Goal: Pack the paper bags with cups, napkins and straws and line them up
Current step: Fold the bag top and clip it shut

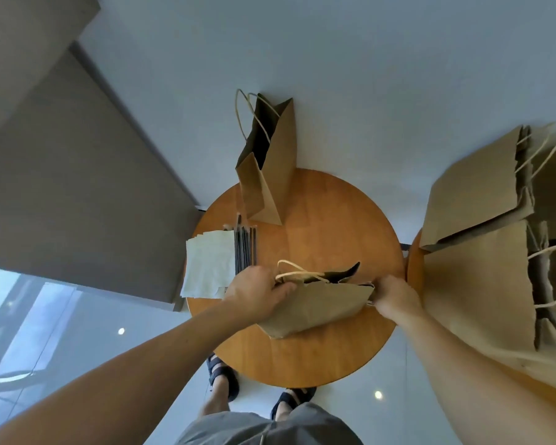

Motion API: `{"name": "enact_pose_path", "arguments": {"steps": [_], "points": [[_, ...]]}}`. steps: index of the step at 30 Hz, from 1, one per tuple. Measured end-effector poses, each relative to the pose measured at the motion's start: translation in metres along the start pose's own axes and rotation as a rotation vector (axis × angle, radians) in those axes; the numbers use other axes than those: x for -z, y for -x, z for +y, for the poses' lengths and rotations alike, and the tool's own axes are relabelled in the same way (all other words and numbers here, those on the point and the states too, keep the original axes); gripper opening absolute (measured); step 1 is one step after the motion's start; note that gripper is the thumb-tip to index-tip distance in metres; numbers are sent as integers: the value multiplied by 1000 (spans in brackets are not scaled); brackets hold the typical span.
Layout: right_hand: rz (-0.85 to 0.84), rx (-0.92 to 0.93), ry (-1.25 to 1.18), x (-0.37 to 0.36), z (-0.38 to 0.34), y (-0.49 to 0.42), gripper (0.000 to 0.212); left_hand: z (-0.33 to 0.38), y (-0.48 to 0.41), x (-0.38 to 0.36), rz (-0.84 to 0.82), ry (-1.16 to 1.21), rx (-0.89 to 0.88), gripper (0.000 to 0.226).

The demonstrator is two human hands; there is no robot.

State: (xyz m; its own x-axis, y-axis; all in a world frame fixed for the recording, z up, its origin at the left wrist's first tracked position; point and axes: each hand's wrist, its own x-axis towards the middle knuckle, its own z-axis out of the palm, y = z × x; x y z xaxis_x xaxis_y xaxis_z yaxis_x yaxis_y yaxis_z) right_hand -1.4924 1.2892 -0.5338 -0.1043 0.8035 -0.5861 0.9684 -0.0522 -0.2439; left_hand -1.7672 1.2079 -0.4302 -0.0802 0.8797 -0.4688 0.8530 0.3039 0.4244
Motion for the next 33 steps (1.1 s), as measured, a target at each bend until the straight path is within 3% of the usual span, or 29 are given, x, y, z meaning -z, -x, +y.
{"name": "enact_pose_path", "arguments": {"steps": [8, 15, 22, 29, 33], "points": [[7, 37, 158, -26, 5, -25, 27, 3, 3, -4, 37, 47, 37, 39], [-56, 113, 114, -24, 11, -29, 26, 6, 2, -5, 39, 45, 63, 37], [36, 134, 210, -24, 14, -27, 28, 5, 4, -7, 58, 62, 32, 33], [133, 128, 91, -24, 29, -20, 24, 5, 5, -11, 78, 69, 16, 32], [187, 93, -101, -17, 34, -13, 20, 8, 4, -12, 78, 57, 21, 33]]}}
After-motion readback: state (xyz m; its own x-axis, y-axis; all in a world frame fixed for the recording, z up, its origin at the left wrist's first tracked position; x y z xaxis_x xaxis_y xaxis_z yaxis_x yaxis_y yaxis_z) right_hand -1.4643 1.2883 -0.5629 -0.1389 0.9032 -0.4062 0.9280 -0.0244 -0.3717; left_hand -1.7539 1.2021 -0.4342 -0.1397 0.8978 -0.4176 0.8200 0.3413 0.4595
